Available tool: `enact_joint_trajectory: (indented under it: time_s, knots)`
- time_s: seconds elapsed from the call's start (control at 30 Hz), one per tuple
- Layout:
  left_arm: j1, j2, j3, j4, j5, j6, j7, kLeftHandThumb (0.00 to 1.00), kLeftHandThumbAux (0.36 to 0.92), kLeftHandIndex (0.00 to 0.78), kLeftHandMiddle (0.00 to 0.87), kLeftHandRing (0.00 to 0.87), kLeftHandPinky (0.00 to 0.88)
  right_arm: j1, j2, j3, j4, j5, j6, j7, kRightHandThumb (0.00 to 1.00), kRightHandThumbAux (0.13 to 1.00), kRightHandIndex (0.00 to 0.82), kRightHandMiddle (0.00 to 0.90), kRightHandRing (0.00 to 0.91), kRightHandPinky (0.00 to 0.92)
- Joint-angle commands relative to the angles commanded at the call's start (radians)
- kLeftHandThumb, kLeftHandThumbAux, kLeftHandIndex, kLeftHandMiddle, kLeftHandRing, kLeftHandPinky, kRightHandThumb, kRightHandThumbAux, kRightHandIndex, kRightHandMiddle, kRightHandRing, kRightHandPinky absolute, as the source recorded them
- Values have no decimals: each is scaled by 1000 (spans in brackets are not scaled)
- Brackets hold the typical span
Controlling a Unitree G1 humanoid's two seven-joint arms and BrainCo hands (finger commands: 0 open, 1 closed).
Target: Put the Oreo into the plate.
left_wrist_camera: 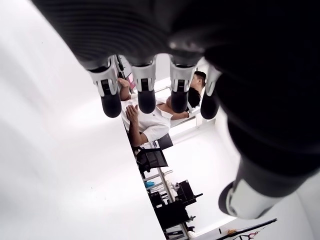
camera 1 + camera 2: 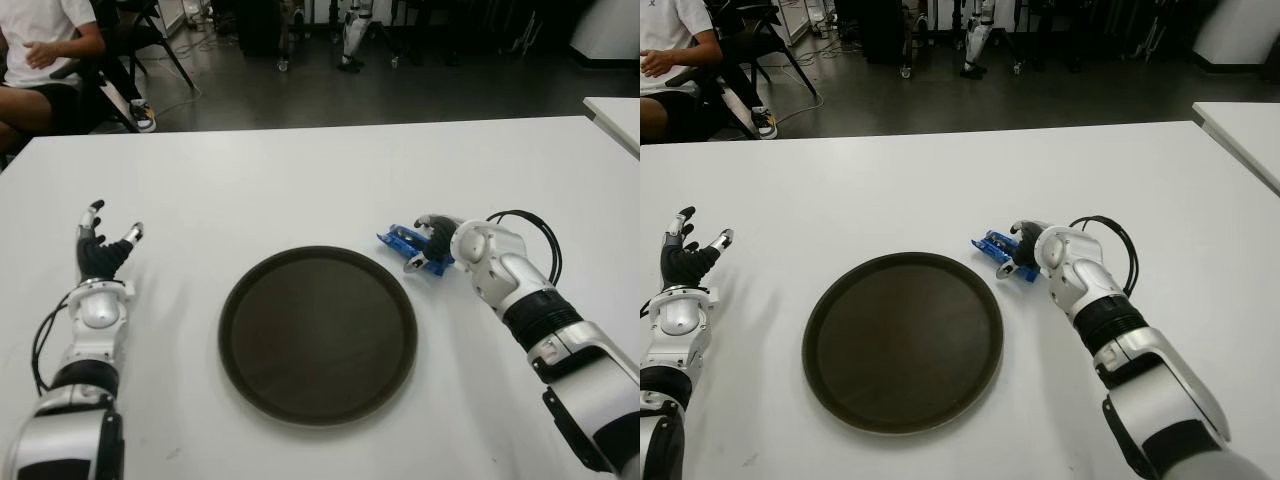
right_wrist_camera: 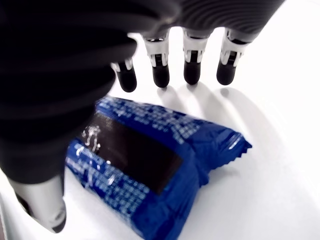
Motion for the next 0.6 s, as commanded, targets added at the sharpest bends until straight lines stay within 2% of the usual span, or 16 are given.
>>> enact_joint_trajectory:
  time_s: [0.27, 0.6]
  knots:
    - [3, 1, -3, -3, 1, -9, -1, 0, 738, 0, 0, 0, 0, -7, 14, 33, 20, -21, 1, -29, 0, 737, 30, 74, 38, 0]
    - [4, 1, -3, -5, -2, -13, -6, 0, 751, 0, 0, 0, 0, -19, 34, 38, 61, -18, -2, -48, 0, 757, 16, 77, 42, 0]
